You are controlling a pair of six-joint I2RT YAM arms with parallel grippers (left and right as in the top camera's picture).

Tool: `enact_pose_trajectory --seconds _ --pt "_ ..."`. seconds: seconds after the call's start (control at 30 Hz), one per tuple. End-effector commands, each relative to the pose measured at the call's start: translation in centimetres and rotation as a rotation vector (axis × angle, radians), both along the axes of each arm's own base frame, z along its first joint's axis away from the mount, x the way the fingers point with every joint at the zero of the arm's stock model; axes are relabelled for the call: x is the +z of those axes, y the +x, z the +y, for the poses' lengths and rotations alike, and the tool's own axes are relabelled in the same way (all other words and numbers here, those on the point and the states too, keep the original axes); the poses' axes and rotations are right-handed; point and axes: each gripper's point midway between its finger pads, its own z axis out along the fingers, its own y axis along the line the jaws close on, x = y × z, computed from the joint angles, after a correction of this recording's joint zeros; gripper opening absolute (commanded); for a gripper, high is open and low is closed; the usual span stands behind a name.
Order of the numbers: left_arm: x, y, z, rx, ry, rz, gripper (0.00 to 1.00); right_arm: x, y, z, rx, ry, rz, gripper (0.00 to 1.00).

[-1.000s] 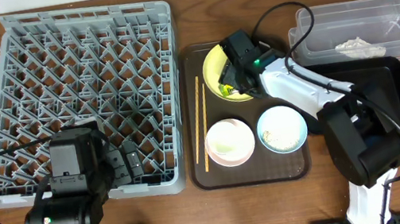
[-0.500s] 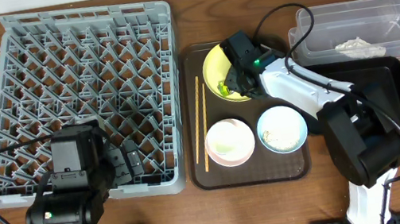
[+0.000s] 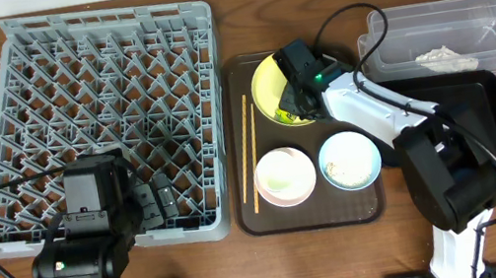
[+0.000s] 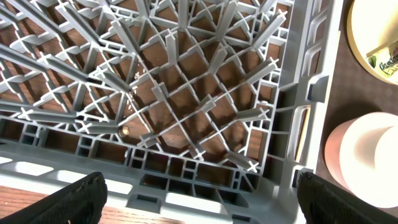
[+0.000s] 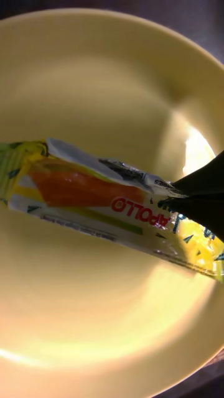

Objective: Sort waste into correct bins and load items into the dishwasher
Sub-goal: 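Drop the snack wrapper into the clear bin with the right gripper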

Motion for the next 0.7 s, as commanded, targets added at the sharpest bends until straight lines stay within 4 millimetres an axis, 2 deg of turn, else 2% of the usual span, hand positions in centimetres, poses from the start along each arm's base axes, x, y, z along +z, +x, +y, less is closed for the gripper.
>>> enact_pose_trajectory --seconds 0.0,0.07,0.1,0.17,0.2,0.23,0.3,0.37,0.47,0.67 --pt "0.7 0.2 0.2 -0.004 0.01 -0.019 0.98 5.3 1.4 -1.5 0.08 -0.043 -0.134 0.01" --pt "0.7 0.2 0.2 -0.004 0.01 -0.019 0.98 8.6 2.1 -2.8 0.073 -0.038 -0.208 0.01" --pt "0.7 0.2 0.2 -0.004 0.01 -0.019 0.98 9.6 2.3 -3.4 0.066 -0.036 -0.228 0.01" --pt "0.7 0.2 0.2 -0.004 0.01 -0.019 0.98 12.8 3.0 -6.0 0.009 -0.036 -0.302 0.01" --pt "0.7 0.2 0.2 -0.004 0.01 -0.019 0.98 13.6 3.1 -6.9 -0.013 -0.04 -0.318 0.01" --pt "0.7 0.2 0.2 -0.004 0.01 -0.019 0.98 15.1 3.3 -8.9 -0.06 -0.046 -0.348 0.01" --pt "0.7 0.2 0.2 -0.004 0.01 -0.019 0.98 16.3 3.4 -11.8 -0.128 -0.061 -0.369 0.01" --pt "0.7 0.2 0.2 -0.004 0.01 -0.019 0.98 16.7 3.6 -15.0 -0.197 -0.072 -0.372 0.01" --pt "0.7 0.2 0.2 -0.004 0.01 -0.019 0.98 16.1 3.4 -19.0 -0.284 -0.093 -0.343 0.01" --pt "0.7 0.3 0.2 -0.004 0.01 -0.019 0.98 14.5 3.1 -23.5 -0.382 -0.118 -0.29 0.01"
